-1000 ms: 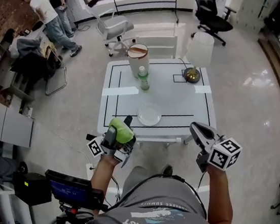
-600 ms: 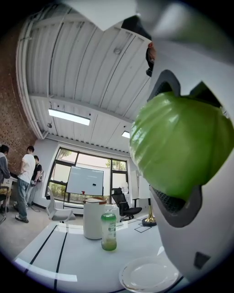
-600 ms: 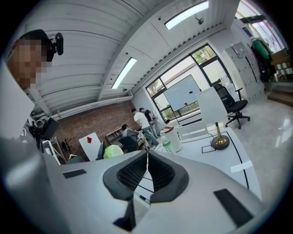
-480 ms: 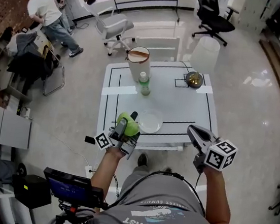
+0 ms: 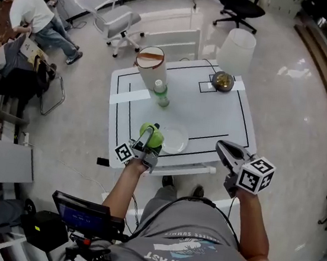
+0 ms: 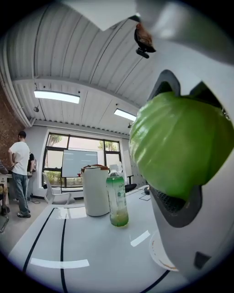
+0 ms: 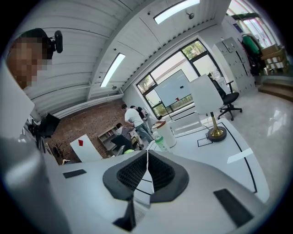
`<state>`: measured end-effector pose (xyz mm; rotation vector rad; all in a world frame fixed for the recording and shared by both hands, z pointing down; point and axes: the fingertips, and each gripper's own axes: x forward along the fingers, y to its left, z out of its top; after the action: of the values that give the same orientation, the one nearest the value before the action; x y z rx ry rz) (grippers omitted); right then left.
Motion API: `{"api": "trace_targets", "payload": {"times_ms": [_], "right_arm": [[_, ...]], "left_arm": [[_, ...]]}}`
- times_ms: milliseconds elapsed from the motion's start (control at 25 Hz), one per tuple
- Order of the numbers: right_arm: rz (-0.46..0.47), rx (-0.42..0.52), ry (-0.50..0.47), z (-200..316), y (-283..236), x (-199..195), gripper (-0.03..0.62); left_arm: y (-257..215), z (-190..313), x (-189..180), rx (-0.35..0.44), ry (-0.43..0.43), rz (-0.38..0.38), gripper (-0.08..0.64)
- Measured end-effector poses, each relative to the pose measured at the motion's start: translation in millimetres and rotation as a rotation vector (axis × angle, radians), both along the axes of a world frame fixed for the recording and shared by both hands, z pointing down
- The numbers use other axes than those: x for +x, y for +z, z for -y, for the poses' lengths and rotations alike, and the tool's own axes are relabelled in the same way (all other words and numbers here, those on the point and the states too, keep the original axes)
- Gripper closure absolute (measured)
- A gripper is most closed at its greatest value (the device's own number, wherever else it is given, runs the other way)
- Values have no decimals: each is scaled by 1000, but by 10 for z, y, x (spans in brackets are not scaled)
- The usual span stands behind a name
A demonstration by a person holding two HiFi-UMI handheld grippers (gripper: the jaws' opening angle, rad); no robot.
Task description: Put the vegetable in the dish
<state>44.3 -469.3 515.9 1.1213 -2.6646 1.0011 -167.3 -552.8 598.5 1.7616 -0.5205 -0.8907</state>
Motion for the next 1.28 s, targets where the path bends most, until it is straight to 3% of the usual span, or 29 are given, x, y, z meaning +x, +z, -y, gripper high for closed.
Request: {"api": "trace_targets", "payload": {"times_ms": [400,560,720,840,1280], "right_arm": [[-4,-43,41,48,145,69,583],[-12,-65,60,26,206,158,583],[-14,-81,77,14,291,238,583],[-13,-91,83,-6,320,277,583],[-19,-119,102,-41,421,388,583]], "left_arm": [[521,185,320,-36,97,166,11],[717,208,480,-21,143,322,11],[812,231,697,89,210,531,11],[950,200,829,100,253,633,11],[1571,226,934,48,332,878,11]]}}
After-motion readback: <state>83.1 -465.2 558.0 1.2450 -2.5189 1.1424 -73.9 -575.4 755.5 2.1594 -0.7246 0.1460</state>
